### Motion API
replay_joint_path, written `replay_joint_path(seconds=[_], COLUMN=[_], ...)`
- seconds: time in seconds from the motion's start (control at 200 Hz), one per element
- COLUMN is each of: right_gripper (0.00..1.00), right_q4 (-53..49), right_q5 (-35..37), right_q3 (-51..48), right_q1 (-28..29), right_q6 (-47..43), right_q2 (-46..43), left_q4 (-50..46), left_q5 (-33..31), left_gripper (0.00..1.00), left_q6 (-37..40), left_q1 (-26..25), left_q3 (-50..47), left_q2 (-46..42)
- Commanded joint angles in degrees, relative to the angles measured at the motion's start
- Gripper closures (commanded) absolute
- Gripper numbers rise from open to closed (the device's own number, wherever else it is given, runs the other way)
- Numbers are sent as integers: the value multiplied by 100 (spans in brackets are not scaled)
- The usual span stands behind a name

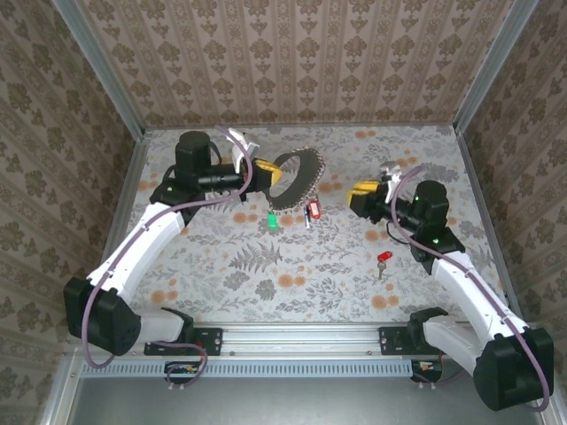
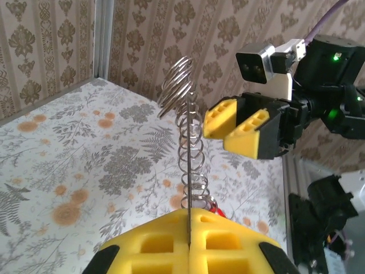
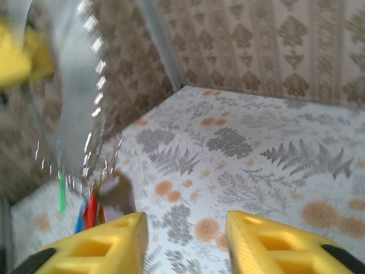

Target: Put the keys on the keyring

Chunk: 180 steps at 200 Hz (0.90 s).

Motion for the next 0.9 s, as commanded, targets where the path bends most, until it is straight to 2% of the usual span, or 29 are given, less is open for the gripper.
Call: replay_joint_path(seconds=[0.0, 0.09, 0.195, 0.315, 0.41, 0.76, 0.79, 0.895], right_gripper=[66, 70, 73, 74, 74, 75, 75, 75], right_q4=[201, 820, 1868, 2362, 2860, 3396, 3509, 3759], right_q5=[130, 960, 1726, 2306, 2651, 2730, 2753, 2781], right_q3=[-239, -655, -982, -1021, -1074, -933, -949, -969], right_q1=[848, 1591, 2081, 2662, 2900, 3135, 3148, 3151], right_q6=[-2068, -2998, -3007, -3294, -3338, -3376, -3333, -3199], right_q2=[-353, -377, -170, 125, 403, 1115, 1163, 1312], left_q4=[-1164, -1391, -1706, -2093, -2286, -2567, -2611, -2791], left_q5=[184, 286, 324, 313, 328, 208, 199, 157], left_gripper=[100, 100, 100, 100, 100, 100, 100, 100], left_q6=[1017, 1200, 1413, 1507, 1578, 1669, 1687, 1750], left_q1=[-27, -40, -54, -61, -57, -58, -221, -247], left_q3=[613, 841, 1085, 1418, 1594, 1981, 2027, 2156], left_q2=[44, 97, 208, 382, 469, 625, 637, 689])
